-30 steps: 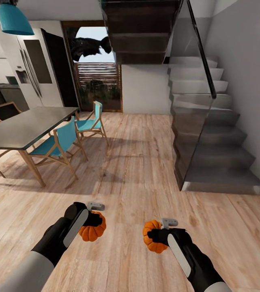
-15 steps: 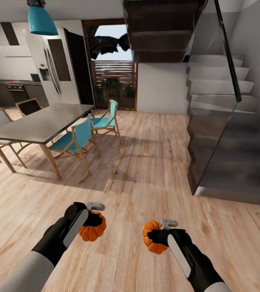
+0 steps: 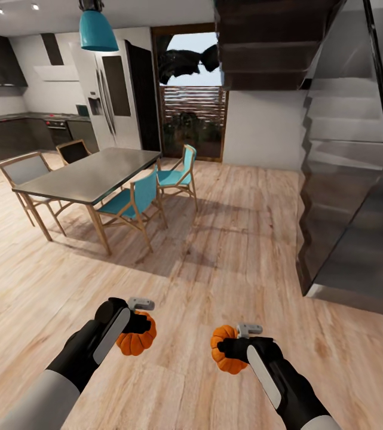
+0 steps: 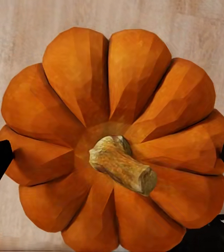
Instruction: Place each of the two pumpkins and all three candles from the living room inside a cabinet in the living room (use any cabinet), then make sure every cabinet is closed, and position the cauldron so it is next to a table in the living room.
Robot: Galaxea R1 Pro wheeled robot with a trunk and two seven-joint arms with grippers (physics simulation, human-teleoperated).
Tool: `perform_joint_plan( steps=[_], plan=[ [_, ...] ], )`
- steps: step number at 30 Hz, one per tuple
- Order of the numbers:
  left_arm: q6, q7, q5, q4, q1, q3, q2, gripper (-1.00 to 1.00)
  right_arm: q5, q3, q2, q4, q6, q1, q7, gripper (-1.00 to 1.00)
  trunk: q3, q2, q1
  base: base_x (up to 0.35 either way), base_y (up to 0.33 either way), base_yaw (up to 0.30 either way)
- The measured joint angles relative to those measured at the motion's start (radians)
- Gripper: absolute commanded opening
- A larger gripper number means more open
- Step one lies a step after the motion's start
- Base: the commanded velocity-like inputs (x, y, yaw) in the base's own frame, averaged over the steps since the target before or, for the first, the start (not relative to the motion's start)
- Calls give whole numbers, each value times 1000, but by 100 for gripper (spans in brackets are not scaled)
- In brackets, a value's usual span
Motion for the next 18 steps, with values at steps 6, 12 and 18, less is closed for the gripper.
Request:
perform_joint_plan(
  steps=[6,12,18],
  plan=[
    [0,1,0,0,0,0,-1,-100,0,-1,0,0,0,0,0,-100,14,42,-23,0,0,240],
    [0,0,0,0,0,0,0,-100,0,0,0,0,0,0,0,-100,27,84,-46,0,0,240],
    [0,0,0,0,0,0,0,-100,0,0,0,0,0,0,0,-100,41,126,-69,0,0,240]
  ],
)
